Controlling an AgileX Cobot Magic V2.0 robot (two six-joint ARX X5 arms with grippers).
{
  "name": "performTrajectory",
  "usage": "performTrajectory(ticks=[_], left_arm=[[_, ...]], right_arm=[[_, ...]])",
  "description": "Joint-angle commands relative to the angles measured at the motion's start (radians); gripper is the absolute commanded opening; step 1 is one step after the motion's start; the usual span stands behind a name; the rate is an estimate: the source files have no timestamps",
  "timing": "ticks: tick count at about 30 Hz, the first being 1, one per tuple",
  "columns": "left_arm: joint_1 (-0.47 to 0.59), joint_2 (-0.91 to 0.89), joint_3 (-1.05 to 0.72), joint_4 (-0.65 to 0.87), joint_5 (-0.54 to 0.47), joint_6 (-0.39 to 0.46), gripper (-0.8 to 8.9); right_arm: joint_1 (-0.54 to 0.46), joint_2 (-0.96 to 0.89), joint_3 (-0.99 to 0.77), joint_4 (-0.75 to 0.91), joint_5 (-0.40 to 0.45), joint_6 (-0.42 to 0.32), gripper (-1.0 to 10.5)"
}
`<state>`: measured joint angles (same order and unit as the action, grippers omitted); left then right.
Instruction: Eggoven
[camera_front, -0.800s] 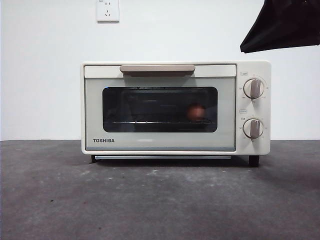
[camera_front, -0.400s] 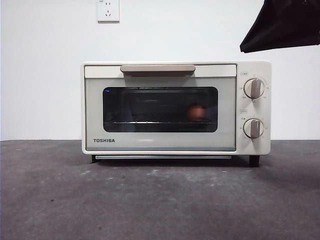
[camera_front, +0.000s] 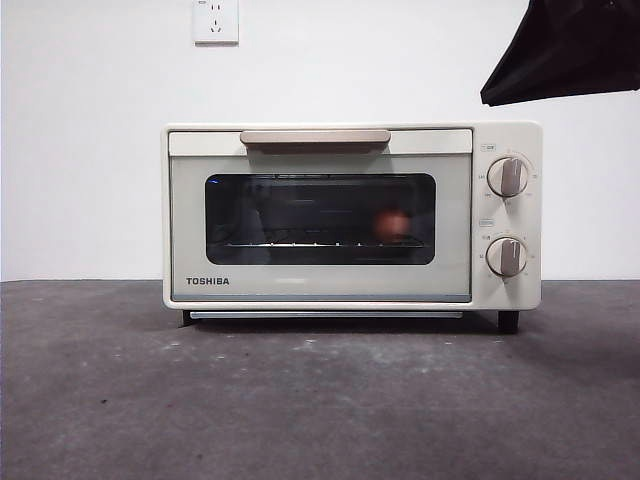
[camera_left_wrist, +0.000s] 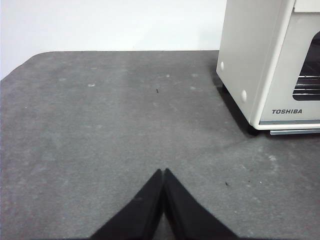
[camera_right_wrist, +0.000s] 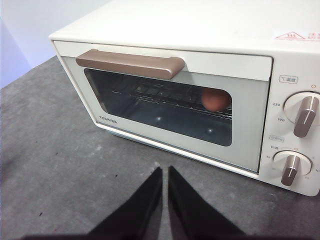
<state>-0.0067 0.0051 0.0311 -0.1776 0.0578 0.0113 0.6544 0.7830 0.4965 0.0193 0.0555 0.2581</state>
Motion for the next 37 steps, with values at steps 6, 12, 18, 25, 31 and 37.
performTrajectory(ticks=[6, 12, 18, 25, 31, 37], left_arm=[[0.002, -0.001, -0.021, -0.010, 0.002, -0.005, 0.06], [0.002, -0.001, -0.021, -0.010, 0.002, -0.005, 0.06], [0.002, -0.001, -0.021, -0.010, 0.002, -0.005, 0.06], [0.002, -0.001, -0.021, -0.010, 0.002, -0.005, 0.06], [0.002, -0.001, -0.021, -0.010, 0.002, -0.005, 0.06], [0.002, -0.001, -0.021, -0.010, 0.002, -0.005, 0.06]], right_arm=[[0.011, 0.003, 0.006, 0.004, 0.000, -0.011, 0.0], [-0.094, -0.108, 0.003, -0.050, 0.013, -0.098, 0.0], [-0.342, -0.280, -0.098, -0.067, -0.111, -0.119, 0.0], [-0.565, -0.516, -0.254, -0.056, -0.107, -0.202, 0.0], [-0.640, -0.666, -0.371, -0.042, -0.108, -0.233, 0.0], [-0.652, -0.757, -0.465, -0.043, -0.108, -0.231, 0.0]])
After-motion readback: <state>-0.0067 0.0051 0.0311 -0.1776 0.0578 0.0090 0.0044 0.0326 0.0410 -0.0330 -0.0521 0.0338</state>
